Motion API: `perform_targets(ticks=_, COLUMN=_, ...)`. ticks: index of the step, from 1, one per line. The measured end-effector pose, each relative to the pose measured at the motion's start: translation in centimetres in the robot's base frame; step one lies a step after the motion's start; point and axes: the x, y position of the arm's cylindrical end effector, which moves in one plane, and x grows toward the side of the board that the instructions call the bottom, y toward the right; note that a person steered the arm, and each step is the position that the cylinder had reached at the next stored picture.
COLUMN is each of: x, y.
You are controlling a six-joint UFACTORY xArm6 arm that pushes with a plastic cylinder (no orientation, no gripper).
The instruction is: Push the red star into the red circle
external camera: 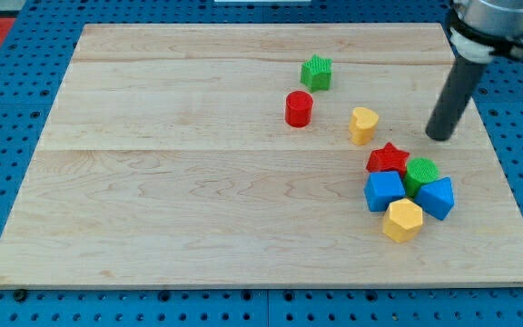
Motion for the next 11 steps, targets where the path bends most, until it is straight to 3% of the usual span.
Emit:
perform_targets(ticks=2, x=4.7, y=2.1)
perform_targets(ticks=3, x=6.3, y=-0.3)
perform_targets(ticks=4, x=5.6, y=-6.4)
perform_targets(ticks=5, x=2.1, y=-10.4)
perform_targets(ticks=7, x=-1.9, y=-14.4)
perform_targets(ticks=11, x=2.4, y=-18.3)
